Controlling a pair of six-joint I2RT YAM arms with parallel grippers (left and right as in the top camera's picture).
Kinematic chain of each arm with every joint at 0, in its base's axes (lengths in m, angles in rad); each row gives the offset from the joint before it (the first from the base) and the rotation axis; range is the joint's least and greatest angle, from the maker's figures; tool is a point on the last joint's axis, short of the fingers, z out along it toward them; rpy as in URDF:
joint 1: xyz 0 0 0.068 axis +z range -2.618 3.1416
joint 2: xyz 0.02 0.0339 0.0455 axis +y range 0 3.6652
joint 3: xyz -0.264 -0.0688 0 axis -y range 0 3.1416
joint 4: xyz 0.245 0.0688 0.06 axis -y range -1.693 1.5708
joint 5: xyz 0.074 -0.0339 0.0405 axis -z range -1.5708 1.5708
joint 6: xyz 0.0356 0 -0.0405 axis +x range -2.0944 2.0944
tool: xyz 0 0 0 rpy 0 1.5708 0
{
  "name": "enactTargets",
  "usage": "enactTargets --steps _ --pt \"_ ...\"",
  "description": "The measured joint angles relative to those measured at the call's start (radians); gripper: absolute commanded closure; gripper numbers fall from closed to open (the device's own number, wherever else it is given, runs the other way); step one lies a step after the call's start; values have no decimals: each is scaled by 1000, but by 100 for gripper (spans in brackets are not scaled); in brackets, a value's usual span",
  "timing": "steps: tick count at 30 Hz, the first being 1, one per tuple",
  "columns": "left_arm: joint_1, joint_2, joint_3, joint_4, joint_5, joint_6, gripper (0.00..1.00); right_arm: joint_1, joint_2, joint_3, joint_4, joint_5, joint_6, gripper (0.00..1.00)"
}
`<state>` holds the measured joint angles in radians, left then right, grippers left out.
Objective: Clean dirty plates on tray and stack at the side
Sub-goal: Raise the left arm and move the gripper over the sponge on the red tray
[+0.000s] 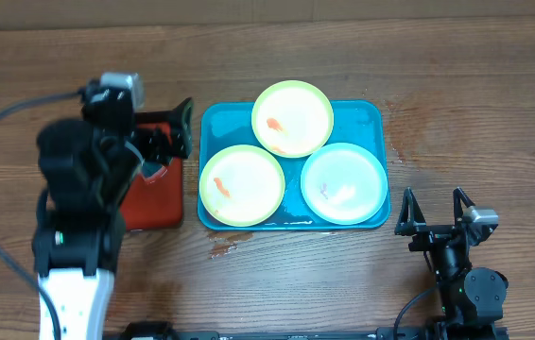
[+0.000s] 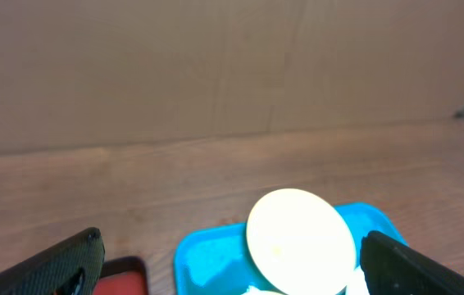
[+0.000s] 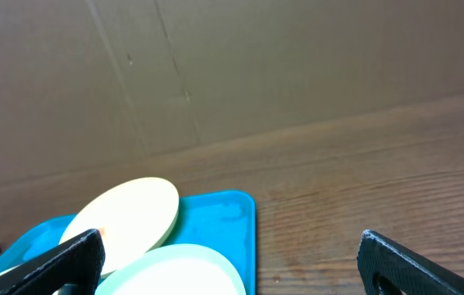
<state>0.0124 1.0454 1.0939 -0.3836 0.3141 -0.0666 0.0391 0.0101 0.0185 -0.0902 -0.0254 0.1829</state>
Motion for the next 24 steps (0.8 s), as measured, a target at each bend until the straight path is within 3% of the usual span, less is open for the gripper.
enactTargets --steps 3,8,10,16,24 --pt "2 94 117 -140 -7 15 0 0 0 0 0 0 -1 0" --pt "36 231 319 -543 -157 -19 0 0 0 0 1 0 0 0" --pt "55 290 362 -625 -195 -32 0 0 0 0 1 0 0 0" --pt "73 451 373 -663 -235 -62 0 0 0 0 0 0 0 0" --pt "182 578 374 -627 -367 -444 0 0 0 0 0 0 0 0"
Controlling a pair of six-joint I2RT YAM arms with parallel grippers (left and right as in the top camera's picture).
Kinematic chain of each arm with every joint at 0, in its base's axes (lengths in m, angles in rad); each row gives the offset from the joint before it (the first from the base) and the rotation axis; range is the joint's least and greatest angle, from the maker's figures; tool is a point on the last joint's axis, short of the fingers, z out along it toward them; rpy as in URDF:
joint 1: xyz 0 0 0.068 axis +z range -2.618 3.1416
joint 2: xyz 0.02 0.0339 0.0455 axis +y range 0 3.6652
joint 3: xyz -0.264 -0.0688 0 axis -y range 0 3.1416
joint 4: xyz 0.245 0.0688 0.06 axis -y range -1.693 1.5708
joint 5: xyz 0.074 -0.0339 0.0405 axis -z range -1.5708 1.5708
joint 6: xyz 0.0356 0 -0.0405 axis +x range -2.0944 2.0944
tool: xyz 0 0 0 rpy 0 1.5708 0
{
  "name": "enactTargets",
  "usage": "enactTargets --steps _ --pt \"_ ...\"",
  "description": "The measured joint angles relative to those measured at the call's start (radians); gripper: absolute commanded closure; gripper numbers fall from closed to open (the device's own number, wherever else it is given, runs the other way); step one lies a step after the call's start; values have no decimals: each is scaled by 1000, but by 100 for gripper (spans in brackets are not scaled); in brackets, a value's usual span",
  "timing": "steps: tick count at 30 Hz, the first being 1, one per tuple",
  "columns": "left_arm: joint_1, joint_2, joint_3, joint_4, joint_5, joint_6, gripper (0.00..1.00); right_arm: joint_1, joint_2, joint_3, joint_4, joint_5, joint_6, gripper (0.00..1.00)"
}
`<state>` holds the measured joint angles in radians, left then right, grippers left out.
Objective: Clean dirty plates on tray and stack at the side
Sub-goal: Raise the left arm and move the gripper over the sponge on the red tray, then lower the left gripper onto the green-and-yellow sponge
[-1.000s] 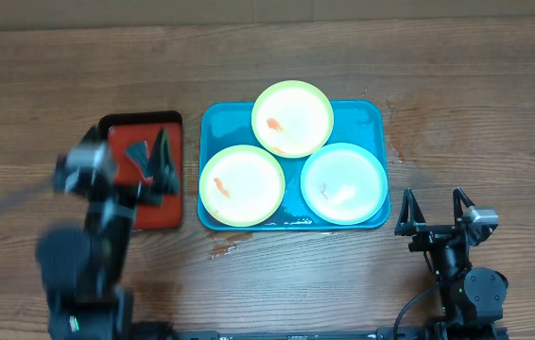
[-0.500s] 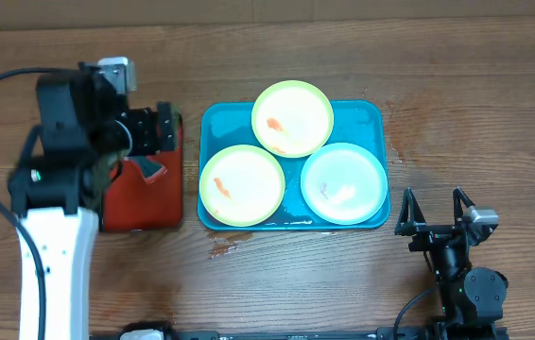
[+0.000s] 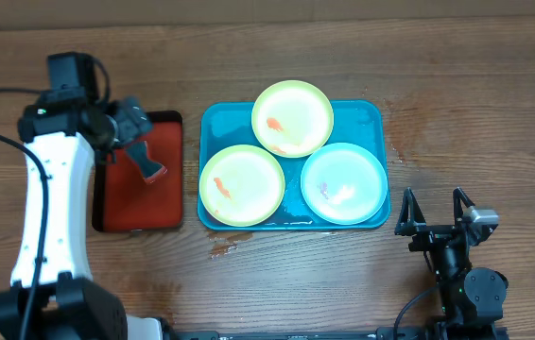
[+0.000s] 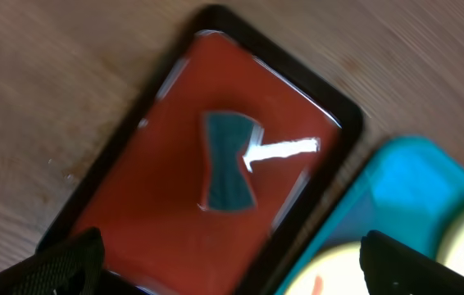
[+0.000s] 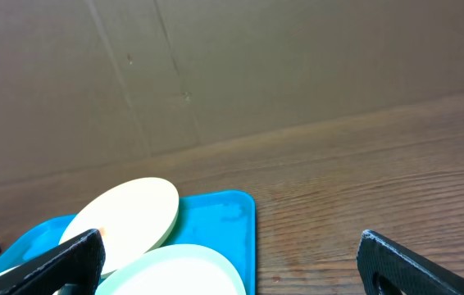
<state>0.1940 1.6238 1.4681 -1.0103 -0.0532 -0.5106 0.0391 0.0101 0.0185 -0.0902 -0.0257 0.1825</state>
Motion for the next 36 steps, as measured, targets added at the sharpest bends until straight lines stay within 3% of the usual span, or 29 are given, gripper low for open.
enactTargets --steps 5,9,22,27,31,36 --pt "44 102 0 23 -15 -150 0 0 0 0 0 0 0 0" --pt "43 158 0 28 7 -190 0 0 0 0 0 0 0 0" --pt "41 299 0 165 91 -190 0 0 0 0 0 0 0 0" --pt "41 347 0 174 90 -189 6 0 0 0 0 0 0 0" --pt "41 391 0 188 82 -187 20 0 0 0 0 0 0 0" --pt "40 434 0 226 78 -159 18 0 0 0 0 0 0 0"
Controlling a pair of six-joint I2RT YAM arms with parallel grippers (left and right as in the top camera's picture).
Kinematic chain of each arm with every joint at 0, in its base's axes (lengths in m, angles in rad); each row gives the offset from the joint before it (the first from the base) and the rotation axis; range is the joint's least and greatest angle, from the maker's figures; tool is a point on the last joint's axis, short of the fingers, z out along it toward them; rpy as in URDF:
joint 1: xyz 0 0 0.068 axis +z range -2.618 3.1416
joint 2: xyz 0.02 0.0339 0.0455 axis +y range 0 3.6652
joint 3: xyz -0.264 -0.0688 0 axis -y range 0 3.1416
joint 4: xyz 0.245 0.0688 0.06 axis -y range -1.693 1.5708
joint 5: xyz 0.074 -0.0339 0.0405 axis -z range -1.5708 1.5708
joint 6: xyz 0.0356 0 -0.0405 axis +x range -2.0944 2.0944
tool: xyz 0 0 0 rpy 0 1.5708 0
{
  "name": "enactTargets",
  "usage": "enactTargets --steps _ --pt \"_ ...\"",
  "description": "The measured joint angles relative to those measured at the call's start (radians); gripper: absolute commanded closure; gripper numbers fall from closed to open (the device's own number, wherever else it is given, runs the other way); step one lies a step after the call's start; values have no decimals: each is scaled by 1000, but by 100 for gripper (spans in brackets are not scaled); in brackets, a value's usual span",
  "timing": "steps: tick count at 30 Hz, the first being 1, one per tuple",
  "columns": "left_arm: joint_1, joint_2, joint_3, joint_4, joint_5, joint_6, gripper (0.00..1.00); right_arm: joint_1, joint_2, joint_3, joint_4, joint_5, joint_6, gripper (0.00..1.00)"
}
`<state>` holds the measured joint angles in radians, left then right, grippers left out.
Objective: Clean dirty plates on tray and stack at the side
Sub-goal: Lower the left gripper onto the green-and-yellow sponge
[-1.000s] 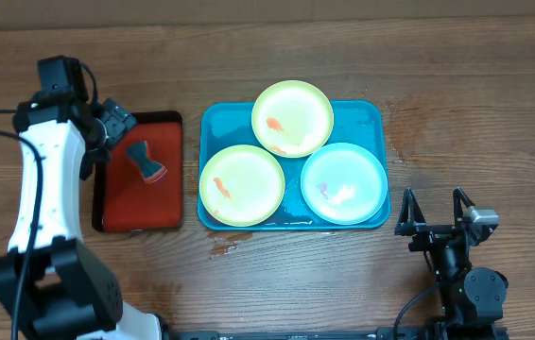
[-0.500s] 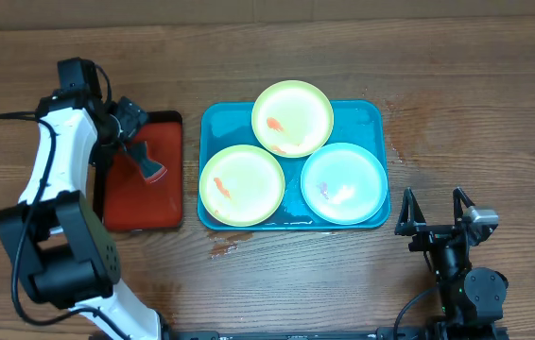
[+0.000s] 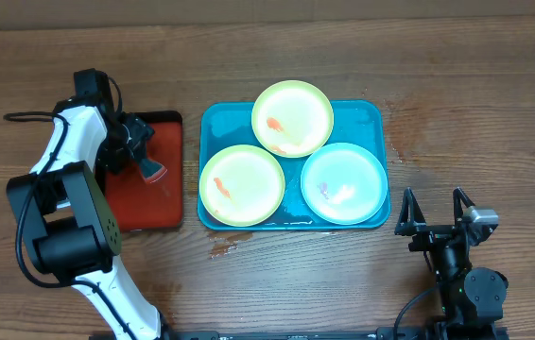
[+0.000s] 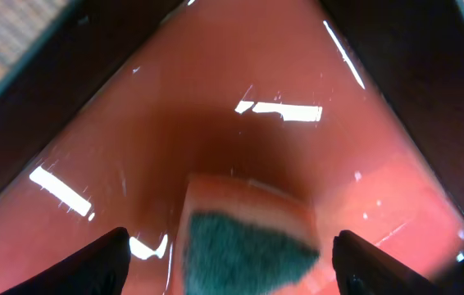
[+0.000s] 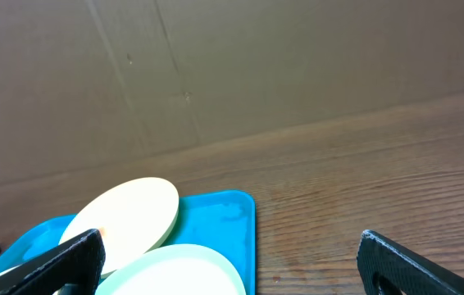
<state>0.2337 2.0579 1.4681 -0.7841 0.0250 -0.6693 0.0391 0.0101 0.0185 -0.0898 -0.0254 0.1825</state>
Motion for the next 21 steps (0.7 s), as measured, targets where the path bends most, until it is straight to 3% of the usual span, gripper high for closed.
enactTargets --steps 4,8,12,14,17,19,20,21 --pt "-10 13 0 12 -4 22 25 0 0 0 0 0 0 0" --pt "-18 16 0 14 -24 40 45 0 0 0 0 0 0 0" --pt "-21 19 0 14 -39 48 81 0 0 0 0 0 0 0" --pt "-21 20 0 14 -45 53 85 0 0 0 0 0 0 0" --pt "-22 21 0 14 -51 59 55 0 0 0 0 0 0 0" --pt "-23 22 0 13 -58 62 16 0 0 0 0 0 0 0" --pt "-23 22 0 11 -61 64 4 0 0 0 0 0 0 0" --pt "-23 22 0 4 -63 66 0 0 0 0 0 0 0 0"
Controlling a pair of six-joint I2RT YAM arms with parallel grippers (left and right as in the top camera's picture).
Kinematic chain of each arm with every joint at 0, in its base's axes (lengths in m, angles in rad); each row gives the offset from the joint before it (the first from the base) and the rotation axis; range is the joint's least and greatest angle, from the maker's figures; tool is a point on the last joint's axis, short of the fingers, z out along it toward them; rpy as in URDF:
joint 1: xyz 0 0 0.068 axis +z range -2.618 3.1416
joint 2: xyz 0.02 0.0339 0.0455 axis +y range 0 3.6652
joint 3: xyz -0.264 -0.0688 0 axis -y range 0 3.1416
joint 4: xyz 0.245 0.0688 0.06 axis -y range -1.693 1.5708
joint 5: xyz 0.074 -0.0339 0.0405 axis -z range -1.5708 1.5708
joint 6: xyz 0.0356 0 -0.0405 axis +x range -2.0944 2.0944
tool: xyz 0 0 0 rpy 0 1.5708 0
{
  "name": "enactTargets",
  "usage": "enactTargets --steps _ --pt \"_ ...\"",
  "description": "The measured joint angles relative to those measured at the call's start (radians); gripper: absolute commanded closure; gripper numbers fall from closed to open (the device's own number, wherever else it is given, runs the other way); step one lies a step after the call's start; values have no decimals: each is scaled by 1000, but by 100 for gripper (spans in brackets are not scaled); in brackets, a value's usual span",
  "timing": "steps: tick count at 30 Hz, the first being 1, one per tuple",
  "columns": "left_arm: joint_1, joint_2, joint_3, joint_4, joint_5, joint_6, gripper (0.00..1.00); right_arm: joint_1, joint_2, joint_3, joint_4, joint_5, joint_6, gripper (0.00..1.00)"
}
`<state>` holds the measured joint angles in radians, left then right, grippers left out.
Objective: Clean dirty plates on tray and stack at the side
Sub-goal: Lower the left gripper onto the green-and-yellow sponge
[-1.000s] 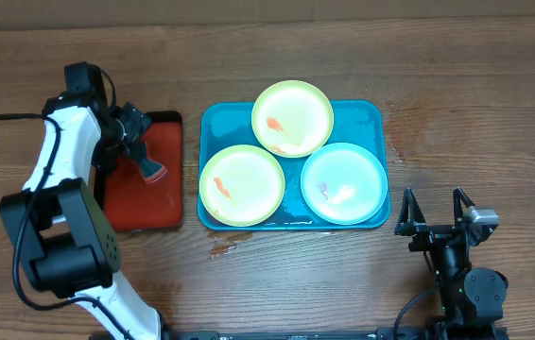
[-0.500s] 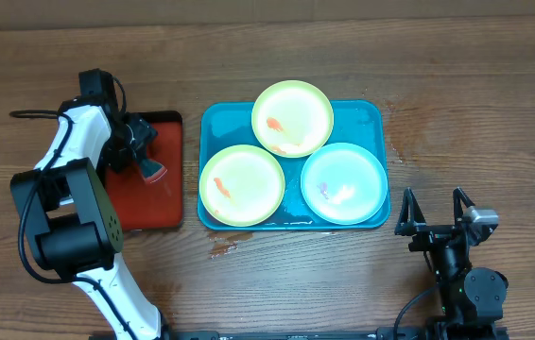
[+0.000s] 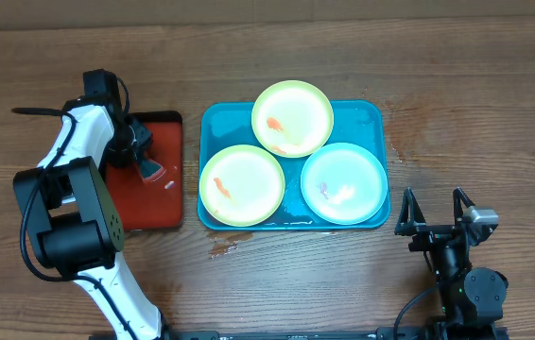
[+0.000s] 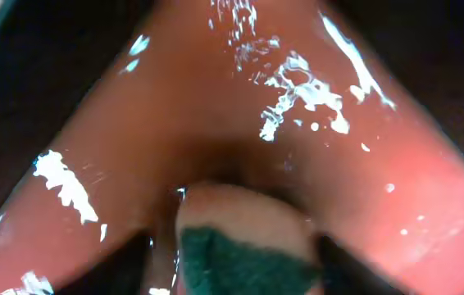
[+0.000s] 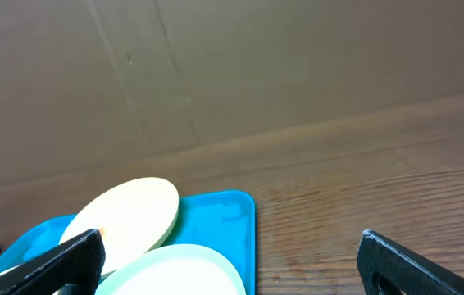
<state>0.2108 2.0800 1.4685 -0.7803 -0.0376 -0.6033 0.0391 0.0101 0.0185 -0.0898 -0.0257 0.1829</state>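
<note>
Three dirty plates lie on the blue tray (image 3: 362, 113): a yellow-green plate (image 3: 292, 118) at the back, another yellow-green plate (image 3: 241, 185) front left, both with orange smears, and a mint plate (image 3: 343, 182) front right. The sponge (image 4: 240, 254), its green scouring side up, sits in the wet red tray (image 3: 145, 212) left of the blue one. My left gripper (image 3: 145, 161) is down in the red tray, its dark fingers pressed against both sides of the sponge. My right gripper (image 3: 434, 215) rests open at the table's front right, with nothing between its fingers.
Water glistens on the red tray's surface (image 4: 297, 90). A small wet patch (image 3: 222, 247) marks the wood in front of the blue tray. A cardboard wall (image 5: 216, 65) stands behind the table. Bare wood lies to the right of the blue tray (image 5: 363, 221).
My left gripper's fingers, which stood wide apart around the sponge, have come in against its sides. The camera sits lower over the red tray. The right arm has not moved.
My left arm was raised over the red tray's near side, looking toward the plates. Then it pointed down at the sponge from above, then hung close over it with fingers wide. Now they grip the sponge. The plates and right arm stayed put.
</note>
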Motion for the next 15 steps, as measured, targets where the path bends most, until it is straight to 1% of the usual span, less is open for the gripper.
enactTargets --steps 3,6,9,10,11,13,15 --pt "0 0 0 -55 6 0 1 0 0 0 0 0 0 0" --pt "0 0 2 -130 53 0 0 0 0 0 0 0 0 0" --pt "0 0 3 -203 115 0 4 0 0 0 0 0 0 0" --pt "0 0 3 -224 130 0 7 0 0 0 0 0 0 0" --pt "0 0 3 -239 141 0 12 0 0 0 -1 0 0 0" --pt "0 0 3 -252 147 0 25 0 0 0 -1 0 0 0" --pt "0 0 3 -251 147 3 45 0 0 0 0 0 0 0"
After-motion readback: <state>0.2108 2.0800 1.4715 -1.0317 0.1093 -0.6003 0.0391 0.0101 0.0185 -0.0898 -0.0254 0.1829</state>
